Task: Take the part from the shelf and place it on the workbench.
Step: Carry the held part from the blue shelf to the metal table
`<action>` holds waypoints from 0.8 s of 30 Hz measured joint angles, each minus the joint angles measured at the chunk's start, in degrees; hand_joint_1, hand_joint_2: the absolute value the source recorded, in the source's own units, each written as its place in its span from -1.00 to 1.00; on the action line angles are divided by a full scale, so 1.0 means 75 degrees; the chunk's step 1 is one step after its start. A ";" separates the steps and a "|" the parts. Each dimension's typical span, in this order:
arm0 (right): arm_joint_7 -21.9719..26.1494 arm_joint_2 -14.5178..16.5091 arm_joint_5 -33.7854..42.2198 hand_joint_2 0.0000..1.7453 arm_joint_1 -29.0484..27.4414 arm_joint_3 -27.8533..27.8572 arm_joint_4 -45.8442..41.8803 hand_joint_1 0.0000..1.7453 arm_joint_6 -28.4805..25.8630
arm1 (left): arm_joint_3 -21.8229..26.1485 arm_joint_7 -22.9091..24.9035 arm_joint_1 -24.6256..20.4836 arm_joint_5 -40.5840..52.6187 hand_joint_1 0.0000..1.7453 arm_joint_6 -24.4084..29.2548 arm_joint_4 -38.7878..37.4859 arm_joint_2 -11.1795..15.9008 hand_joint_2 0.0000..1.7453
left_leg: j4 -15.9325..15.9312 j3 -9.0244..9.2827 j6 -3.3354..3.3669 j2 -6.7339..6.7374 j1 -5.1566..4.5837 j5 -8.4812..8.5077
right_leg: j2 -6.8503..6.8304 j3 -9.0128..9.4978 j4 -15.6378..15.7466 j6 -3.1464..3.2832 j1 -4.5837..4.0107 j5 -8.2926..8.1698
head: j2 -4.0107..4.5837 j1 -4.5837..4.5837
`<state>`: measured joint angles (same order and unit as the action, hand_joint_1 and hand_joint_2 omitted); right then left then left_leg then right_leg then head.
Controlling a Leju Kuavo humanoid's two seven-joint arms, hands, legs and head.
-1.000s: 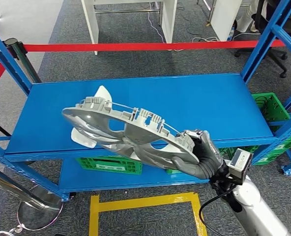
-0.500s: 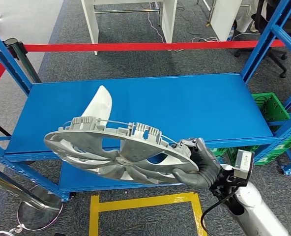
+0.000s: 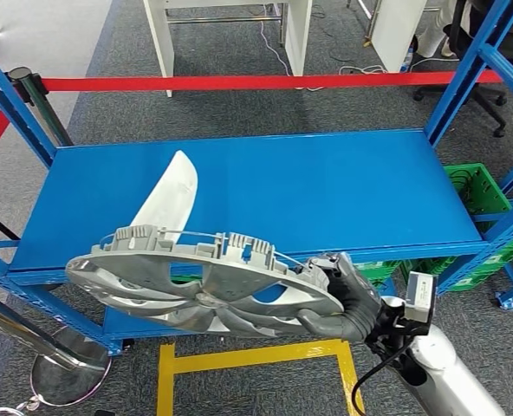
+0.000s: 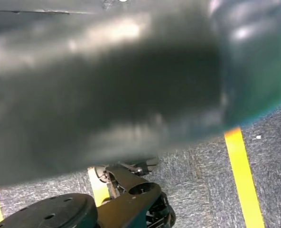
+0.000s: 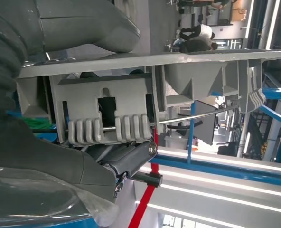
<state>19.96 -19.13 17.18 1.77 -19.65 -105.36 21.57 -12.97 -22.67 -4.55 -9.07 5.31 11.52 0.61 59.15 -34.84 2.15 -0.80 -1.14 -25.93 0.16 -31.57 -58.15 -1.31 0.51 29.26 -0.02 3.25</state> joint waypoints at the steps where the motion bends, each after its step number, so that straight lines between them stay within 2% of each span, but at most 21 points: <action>1: 0.0000 0.0004 0.0000 1.00 0.0000 -0.0018 0.0010 1.00 0.0005 | 0.0001 0.0000 -0.0005 0.0001 -1.00 -0.0001 0.0000 0.0003 -1.00 | 0.0001 0.0000 0.0000 0.0000 -0.0001 0.0000 | 0.0000 0.0000 0.0000 -0.0001 0.0001 -0.0001 | 0.0000 0.0000; 11: -0.0006 0.0019 0.0007 1.00 0.0015 -0.0173 0.0107 1.00 0.0088 | 0.0050 0.0080 -0.0014 -0.0010 -1.00 -0.0037 0.0000 0.0050 -1.00 | 0.0039 -0.0016 0.0030 0.0000 -0.0036 -0.0019 | -0.0002 0.0000 0.0003 -0.0027 0.0027 -0.0008 | 0.0000 -0.0003; 14: -0.0007 0.0021 0.0009 1.00 0.0017 -0.0189 0.0117 1.00 0.0098 | 0.0050 0.0091 -0.0013 0.0001 -1.00 -0.0018 0.0000 0.0063 -1.00 | 0.0061 -0.0029 0.0076 0.0000 -0.0049 -0.0024 | -0.0003 0.0004 0.0016 -0.0071 0.0034 -0.0026 | 0.0000 -0.0003; 16: -0.0007 0.0021 0.0009 1.00 0.0016 -0.0190 0.0119 1.00 0.0100 | 0.0050 0.0095 -0.0019 0.0007 -1.00 -0.0015 0.0000 0.0061 -1.00 | -0.0016 -0.0015 0.0141 0.0011 -0.0017 0.0046 | 0.0002 -0.0013 0.0006 -0.0123 0.0025 0.0004 | 0.0000 -0.0001; 17: -0.0007 0.0021 0.0009 1.00 0.0019 -0.0190 0.0120 1.00 0.0100 | 0.0050 0.0095 -0.0024 0.0011 -1.00 -0.0015 0.0000 0.0059 -1.00 | -0.0068 -0.0009 0.0180 0.0020 0.0010 0.0095 | 0.0003 -0.0066 -0.0104 -0.0144 0.0020 0.0119 | 0.0000 0.0008; 18: -0.0007 0.0021 0.0011 1.00 0.0022 -0.0190 0.0123 1.00 0.0100 | 0.0050 0.0098 -0.0030 0.0013 -1.00 -0.0015 0.0000 0.0056 -1.00 | -0.0118 -0.0010 0.0208 0.0030 0.0038 0.0135 | 0.0003 -0.0172 -0.0355 -0.0158 0.0015 0.0326 | 0.0000 0.0022; 20: -0.0006 0.0022 0.0015 1.00 0.0022 -0.0192 0.0131 1.00 0.0100 | 0.0050 0.0106 -0.0032 0.0017 -1.00 -0.0015 0.0000 0.0055 -1.00 | -0.0140 -0.0046 0.0228 0.0039 0.0056 0.0176 | -0.0001 -0.0521 -0.1255 -0.0188 0.0031 0.0873 | 0.0000 0.0044; 21: -0.0006 0.0023 0.0016 1.00 0.0018 -0.0193 0.0139 1.00 0.0100 | 0.0051 0.0112 -0.0030 0.0017 -1.00 -0.0014 0.0000 0.0056 -1.00 | -0.0137 -0.0072 0.0221 0.0042 0.0056 0.0192 | -0.0002 -0.0688 -0.1711 -0.0209 0.0040 0.1066 | 0.0000 0.0049; 22: -0.0007 0.0023 0.0016 1.00 0.0013 -0.0194 0.0151 1.00 0.0100 | 0.0052 0.0119 -0.0028 0.0017 -1.00 -0.0013 0.0000 0.0056 -1.00 | -0.0133 -0.0098 0.0207 0.0043 0.0059 0.0211 | -0.0004 -0.0766 -0.1975 -0.0227 0.0051 0.1125 | 0.0000 0.0049; 23: -0.0010 0.0024 0.0015 1.00 0.0011 -0.0194 0.0163 1.00 0.0100 | 0.0053 0.0127 -0.0026 0.0017 -1.00 -0.0012 0.0000 0.0054 -1.00 | -0.0126 -0.0123 0.0188 0.0043 0.0066 0.0232 | -0.0006 -0.0715 -0.1961 -0.0242 0.0062 0.1036 | 0.0000 0.0049; 24: -0.0014 0.0024 0.0014 1.00 0.0012 -0.0193 0.0171 1.00 0.0100 | 0.0053 0.0135 -0.0025 0.0017 -1.00 -0.0012 0.0000 0.0049 -1.00 | -0.0115 -0.0148 0.0163 0.0042 0.0078 0.0252 | -0.0011 -0.0515 -0.1640 -0.0256 0.0076 0.0822 | 0.0000 0.0051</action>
<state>19.85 -18.95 17.28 1.86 -21.10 -104.08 22.32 -12.57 -21.65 -4.73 -8.94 5.22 11.52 0.98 58.29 -35.95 3.38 -0.48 -0.55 -24.03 0.08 -35.43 -70.45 -3.23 1.08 35.43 -0.02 3.63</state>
